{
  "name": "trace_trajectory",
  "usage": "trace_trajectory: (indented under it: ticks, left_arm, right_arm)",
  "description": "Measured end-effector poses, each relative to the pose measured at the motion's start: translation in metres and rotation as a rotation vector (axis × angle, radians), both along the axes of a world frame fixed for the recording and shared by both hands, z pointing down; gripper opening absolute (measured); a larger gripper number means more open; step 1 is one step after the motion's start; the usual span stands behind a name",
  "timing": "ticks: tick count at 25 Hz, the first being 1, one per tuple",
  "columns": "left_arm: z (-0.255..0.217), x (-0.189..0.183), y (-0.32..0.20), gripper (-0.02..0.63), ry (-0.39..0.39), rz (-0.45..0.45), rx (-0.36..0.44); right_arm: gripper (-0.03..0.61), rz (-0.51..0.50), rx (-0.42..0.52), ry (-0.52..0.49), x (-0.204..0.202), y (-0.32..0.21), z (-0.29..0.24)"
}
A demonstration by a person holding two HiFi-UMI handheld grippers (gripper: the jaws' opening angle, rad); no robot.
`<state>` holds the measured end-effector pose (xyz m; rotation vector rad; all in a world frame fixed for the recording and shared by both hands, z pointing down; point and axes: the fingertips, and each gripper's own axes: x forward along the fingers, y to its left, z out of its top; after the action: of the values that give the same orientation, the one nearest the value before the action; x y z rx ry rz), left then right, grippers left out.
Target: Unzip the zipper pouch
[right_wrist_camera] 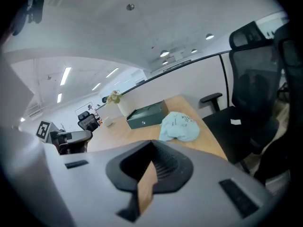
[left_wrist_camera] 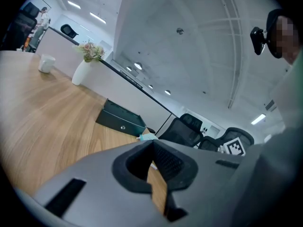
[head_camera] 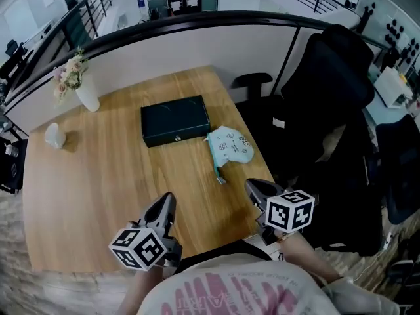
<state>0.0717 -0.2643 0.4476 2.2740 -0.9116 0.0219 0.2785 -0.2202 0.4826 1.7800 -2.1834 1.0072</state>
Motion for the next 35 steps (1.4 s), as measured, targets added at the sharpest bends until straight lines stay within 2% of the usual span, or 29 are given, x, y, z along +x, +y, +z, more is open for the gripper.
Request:
trace_trajectory:
  ticks: [4, 9, 13, 17, 20, 23, 26, 31, 35]
  left_arm:
    - [-0.001, -0.003, -0.016, 0.002, -0.005, -0.104, -0.002]
    - [0.008, -0.020, -0.014, 0.002, -0.030, -0.237, -0.033]
    - [0.014, -0.040, -0.005, 0.002, -0.051, -0.327, -0.056]
    - [0.018, -0.059, 0.003, 0.002, -0.065, -0.397, -0.074]
    - [0.019, -0.069, 0.006, 0.002, -0.065, -0.426, -0.078]
    - [0.021, -0.075, 0.008, 0.002, -0.063, -0.445, -0.083]
    - [0.019, -0.077, 0.011, 0.002, -0.055, -0.453, -0.085]
    - [0.018, -0.084, 0.015, 0.002, -0.056, -0.454, -0.083]
    - [0.018, -0.093, 0.017, 0.002, -0.045, -0.459, -0.088]
  right_arm:
    - [-0.003, -0.122, 0.018, 0.000, -0.010, -0.052, 0.000]
    - [0.016, -0.224, -0.005, 0.088, -0.024, -0.113, 0.019]
    - [0.032, -0.242, -0.034, 0.131, -0.030, -0.141, 0.034]
    - [0.092, -0.210, -0.065, 0.245, -0.016, -0.155, 0.049]
    - [0.108, -0.234, -0.106, 0.316, -0.014, -0.159, 0.070]
    - [0.187, -0.278, -0.161, 0.394, -0.022, -0.158, 0.087]
    - [0.209, -0.277, -0.200, 0.457, -0.024, -0.157, 0.100]
    - [0.221, -0.217, -0.249, 0.459, -0.016, -0.157, 0.113]
    - [0.214, -0.211, -0.234, 0.436, -0.017, -0.157, 0.116]
